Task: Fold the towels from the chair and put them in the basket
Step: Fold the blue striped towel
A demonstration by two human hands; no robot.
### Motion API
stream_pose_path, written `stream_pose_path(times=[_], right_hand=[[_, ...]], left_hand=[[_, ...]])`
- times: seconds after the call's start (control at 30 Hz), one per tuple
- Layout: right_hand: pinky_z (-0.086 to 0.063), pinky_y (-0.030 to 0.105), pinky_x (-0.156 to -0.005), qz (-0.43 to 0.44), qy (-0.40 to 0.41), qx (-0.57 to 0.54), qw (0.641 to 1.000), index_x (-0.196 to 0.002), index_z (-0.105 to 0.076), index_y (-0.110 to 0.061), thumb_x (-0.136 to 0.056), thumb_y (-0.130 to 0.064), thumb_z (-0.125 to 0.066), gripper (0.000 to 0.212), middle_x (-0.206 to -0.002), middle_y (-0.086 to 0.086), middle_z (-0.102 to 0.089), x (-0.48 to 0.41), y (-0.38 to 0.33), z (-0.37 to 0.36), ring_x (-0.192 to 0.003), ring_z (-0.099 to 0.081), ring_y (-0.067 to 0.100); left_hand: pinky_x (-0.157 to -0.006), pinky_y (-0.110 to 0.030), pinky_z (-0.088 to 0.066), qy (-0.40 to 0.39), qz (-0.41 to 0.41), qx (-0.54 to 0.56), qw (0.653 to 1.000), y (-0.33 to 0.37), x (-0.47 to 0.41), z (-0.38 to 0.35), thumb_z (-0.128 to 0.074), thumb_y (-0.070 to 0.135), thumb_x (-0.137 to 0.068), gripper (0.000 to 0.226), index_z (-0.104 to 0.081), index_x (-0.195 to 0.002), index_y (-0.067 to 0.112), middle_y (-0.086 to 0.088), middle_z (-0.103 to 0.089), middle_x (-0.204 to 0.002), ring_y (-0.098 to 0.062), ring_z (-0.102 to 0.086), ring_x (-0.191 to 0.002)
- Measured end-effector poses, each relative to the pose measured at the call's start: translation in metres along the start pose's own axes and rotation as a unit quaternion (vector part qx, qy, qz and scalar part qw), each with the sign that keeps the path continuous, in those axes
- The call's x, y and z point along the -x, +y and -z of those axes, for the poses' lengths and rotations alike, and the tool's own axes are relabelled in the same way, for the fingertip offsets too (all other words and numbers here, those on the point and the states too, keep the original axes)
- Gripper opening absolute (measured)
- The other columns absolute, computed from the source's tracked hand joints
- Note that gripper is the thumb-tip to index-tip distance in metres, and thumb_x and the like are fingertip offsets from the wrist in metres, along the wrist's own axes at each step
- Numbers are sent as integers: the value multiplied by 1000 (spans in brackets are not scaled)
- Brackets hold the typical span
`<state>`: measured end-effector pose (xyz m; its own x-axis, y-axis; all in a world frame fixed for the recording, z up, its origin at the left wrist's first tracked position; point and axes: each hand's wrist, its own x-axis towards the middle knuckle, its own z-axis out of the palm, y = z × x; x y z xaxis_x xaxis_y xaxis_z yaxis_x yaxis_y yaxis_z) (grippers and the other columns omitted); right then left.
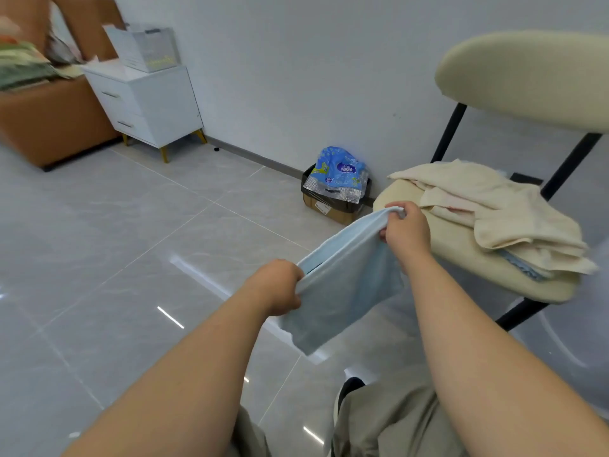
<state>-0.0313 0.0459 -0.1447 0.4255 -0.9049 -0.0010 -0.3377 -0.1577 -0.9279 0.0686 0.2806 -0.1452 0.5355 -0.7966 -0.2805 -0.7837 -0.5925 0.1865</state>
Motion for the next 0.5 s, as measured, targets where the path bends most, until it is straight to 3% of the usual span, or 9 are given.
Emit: stream_pose_path(times=[0.1, 0.2, 0.3, 0.5], right_hand=[[-59, 51, -82, -27, -1, -9, 1000, -84, -63, -37, -70, -19, -39, 34, -95, -1, -70, 7, -7, 10, -91, -69, 29], [-59, 49, -83, -23, -9, 11, 1000, -81, -65, -33, -68, -19, -42, 31, -92, -3, -71, 11, -7, 16, -90, -69, 27], [-60, 48, -81, -19, -29, 44, 998, -78, -67, -27, -65, -24, -51, 21, -84, -3, -70, 7, 5, 18, -85, -70, 27], [-57, 43, -83, 11, -69, 138, 988, -81, -66, -24, -77, -19, -62, 9, -83, 2, -70, 14, 12, 25, -86, -68, 31]], left_hand=[[-67, -31, -40, 22, -3, 12, 1000, -5, 6, 8, -58, 13, -81, 13, -49, -83, 23, -2, -47, -85, -26, -52, -83], [-78, -34, -46, 28, 1, 9, 1000, -10, 13, 11, -54, 17, -90, 3, -55, -92, 19, -6, -48, -97, -30, -56, -95], [-87, -36, -47, 20, -9, 8, 1000, -11, 20, 12, -55, 22, -94, 12, -50, -83, 21, -9, -51, -111, -31, -57, -101], [-90, -34, -45, 46, -21, 55, 997, -11, 26, 16, -56, 20, -96, 8, -62, -99, 17, -8, -52, -111, -29, -55, -102]])
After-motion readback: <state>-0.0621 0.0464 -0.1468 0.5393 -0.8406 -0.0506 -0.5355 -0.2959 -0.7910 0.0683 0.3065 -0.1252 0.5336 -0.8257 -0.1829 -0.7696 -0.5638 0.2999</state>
